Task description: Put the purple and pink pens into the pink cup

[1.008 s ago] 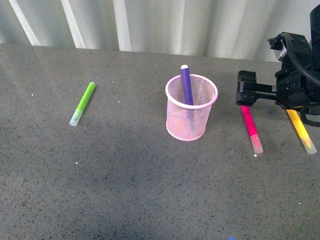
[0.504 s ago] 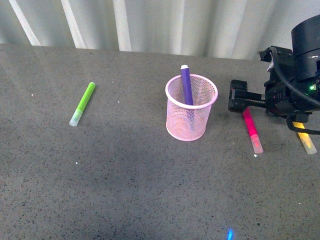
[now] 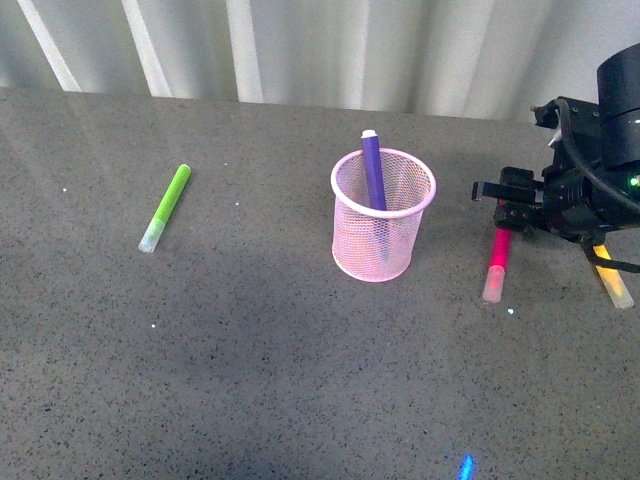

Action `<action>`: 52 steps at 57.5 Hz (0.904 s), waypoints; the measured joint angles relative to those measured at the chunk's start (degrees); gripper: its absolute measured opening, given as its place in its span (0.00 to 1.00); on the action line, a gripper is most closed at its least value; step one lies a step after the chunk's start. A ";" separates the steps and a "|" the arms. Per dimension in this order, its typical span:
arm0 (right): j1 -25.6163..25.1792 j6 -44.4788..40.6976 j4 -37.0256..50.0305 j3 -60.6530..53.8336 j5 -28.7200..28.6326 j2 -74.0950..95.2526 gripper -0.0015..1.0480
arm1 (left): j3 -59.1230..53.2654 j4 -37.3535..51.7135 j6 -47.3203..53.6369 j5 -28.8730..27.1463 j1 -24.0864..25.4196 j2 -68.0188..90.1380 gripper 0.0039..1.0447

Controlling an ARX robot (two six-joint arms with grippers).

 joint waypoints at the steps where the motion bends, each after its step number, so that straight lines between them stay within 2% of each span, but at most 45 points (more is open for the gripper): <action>1: -0.15 0.00 0.00 -0.04 -0.04 -0.04 0.34 | 0.00 0.00 0.00 0.00 0.00 0.00 0.94; 7: -1.09 0.07 0.00 -0.35 -0.72 -0.33 0.20 | 0.00 0.00 0.00 0.00 0.00 0.00 0.94; 12: -1.77 0.22 -0.02 -0.52 -0.87 -0.72 0.12 | 0.00 0.00 0.00 0.00 0.00 0.00 0.94; 27: -3.61 0.57 1.92 -1.70 -1.51 -3.52 0.11 | 0.00 0.00 0.00 0.00 0.00 0.00 0.94; 42: -3.32 2.34 18.73 -7.48 -2.93 -10.84 0.11 | 0.00 0.00 0.00 0.00 0.00 0.00 0.94; 52: 0.24 0.74 34.77 -14.03 -5.31 -20.04 0.11 | 0.00 0.00 0.00 0.00 0.00 0.00 0.94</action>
